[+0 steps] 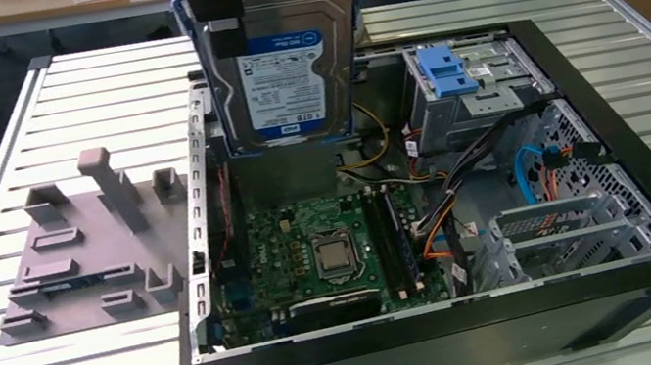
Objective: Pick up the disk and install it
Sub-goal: 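Pick up the disk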
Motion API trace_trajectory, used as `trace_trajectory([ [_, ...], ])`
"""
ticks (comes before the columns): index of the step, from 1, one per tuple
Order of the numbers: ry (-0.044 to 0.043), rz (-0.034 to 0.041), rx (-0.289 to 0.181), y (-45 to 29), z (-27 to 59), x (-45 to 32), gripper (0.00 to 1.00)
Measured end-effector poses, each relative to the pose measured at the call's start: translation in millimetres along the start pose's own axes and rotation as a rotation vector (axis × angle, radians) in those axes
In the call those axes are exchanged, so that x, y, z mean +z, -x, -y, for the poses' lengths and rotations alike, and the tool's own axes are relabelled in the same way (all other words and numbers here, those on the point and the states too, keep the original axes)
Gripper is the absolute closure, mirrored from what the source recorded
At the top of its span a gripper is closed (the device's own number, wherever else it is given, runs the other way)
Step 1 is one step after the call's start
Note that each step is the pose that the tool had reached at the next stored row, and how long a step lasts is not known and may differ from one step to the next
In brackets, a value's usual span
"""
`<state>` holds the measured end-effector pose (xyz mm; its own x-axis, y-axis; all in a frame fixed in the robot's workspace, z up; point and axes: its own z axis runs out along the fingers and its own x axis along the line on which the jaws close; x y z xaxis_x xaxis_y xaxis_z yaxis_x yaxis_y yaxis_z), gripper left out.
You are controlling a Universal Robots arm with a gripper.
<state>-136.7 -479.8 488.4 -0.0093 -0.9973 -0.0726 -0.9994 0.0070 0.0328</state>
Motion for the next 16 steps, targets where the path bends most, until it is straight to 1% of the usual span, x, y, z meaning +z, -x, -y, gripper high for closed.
trace_trajectory([
  [6,-0.0001,-0.001,0.0,-1.8,16.1,-0.6,0.64],
  [11,0.0,-0.0011,0.0,-2.5,31.8,-1.1,0.64],
  [16,0.0,-0.0014,0.0,-2.6,43.5,-1.4,0.64],
])
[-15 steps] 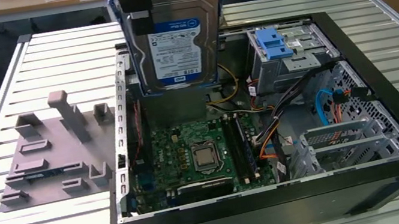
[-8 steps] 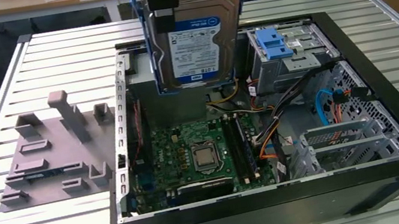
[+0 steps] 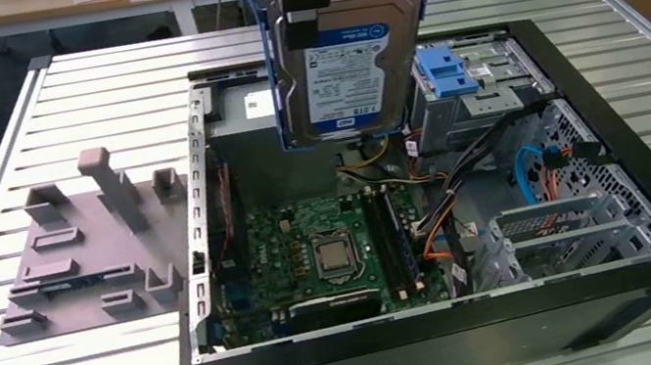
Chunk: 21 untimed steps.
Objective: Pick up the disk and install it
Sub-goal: 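Pick up the disk, then insert the disk into the insertion slot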
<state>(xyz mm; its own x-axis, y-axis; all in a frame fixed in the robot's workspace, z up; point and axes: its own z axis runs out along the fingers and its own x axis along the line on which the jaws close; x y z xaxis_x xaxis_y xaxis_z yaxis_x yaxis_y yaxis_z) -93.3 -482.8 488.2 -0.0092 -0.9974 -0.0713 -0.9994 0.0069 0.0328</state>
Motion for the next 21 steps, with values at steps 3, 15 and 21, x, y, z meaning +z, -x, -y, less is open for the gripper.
trace_trajectory([
  [3,-0.0001,0.0,0.0,-0.2,4.8,-0.1,0.64],
  [15,0.0,-0.002,0.0,-0.8,21.3,-0.6,0.64],
  [21,0.0,-0.002,0.0,-4.7,27.1,-0.8,0.64],
])
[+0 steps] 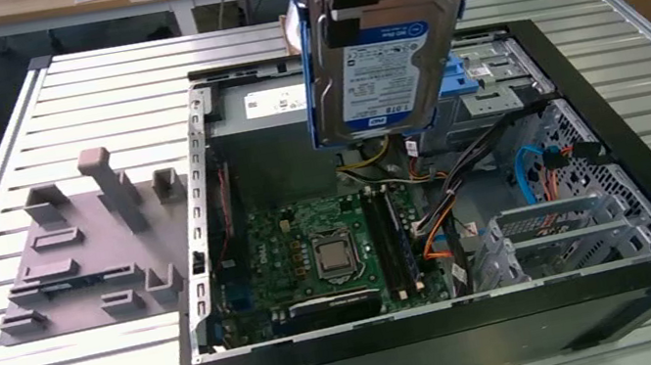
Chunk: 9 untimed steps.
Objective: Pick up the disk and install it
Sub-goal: 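Insert the disk into the insertion slot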
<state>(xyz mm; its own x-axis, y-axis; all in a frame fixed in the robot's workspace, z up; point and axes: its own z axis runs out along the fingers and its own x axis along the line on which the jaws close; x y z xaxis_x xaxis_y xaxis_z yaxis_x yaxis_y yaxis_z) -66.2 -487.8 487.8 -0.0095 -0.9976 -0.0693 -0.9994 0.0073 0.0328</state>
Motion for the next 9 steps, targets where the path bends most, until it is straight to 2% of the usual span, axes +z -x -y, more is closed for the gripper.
trace_trajectory([
  [9,0.0,-0.0001,0.0,-10.3,6.7,0.3,0.64],
])
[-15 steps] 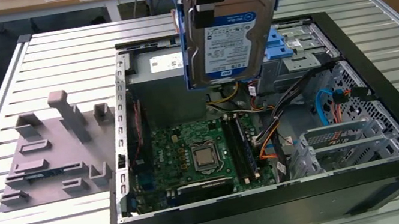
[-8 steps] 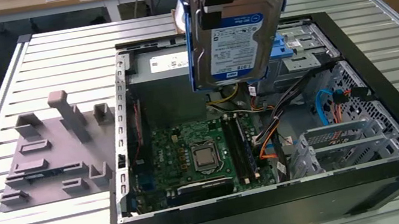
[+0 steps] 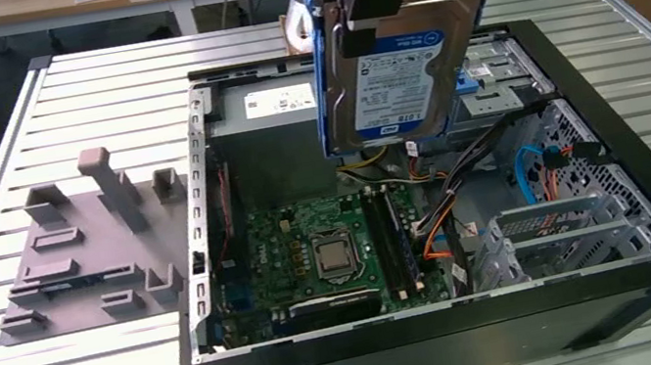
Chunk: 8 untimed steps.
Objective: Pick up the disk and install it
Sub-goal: 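Insert the disk into the insertion slot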
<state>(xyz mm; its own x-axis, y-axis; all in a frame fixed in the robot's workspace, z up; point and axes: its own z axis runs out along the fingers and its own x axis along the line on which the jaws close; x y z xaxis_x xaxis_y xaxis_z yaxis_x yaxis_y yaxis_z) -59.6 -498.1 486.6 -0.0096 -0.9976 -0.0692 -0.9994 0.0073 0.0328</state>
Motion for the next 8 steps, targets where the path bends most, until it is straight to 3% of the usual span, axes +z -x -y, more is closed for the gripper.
trace_trajectory([
  [8,-0.0001,0.0001,0.0,-7.6,3.9,1.0,0.64],
])
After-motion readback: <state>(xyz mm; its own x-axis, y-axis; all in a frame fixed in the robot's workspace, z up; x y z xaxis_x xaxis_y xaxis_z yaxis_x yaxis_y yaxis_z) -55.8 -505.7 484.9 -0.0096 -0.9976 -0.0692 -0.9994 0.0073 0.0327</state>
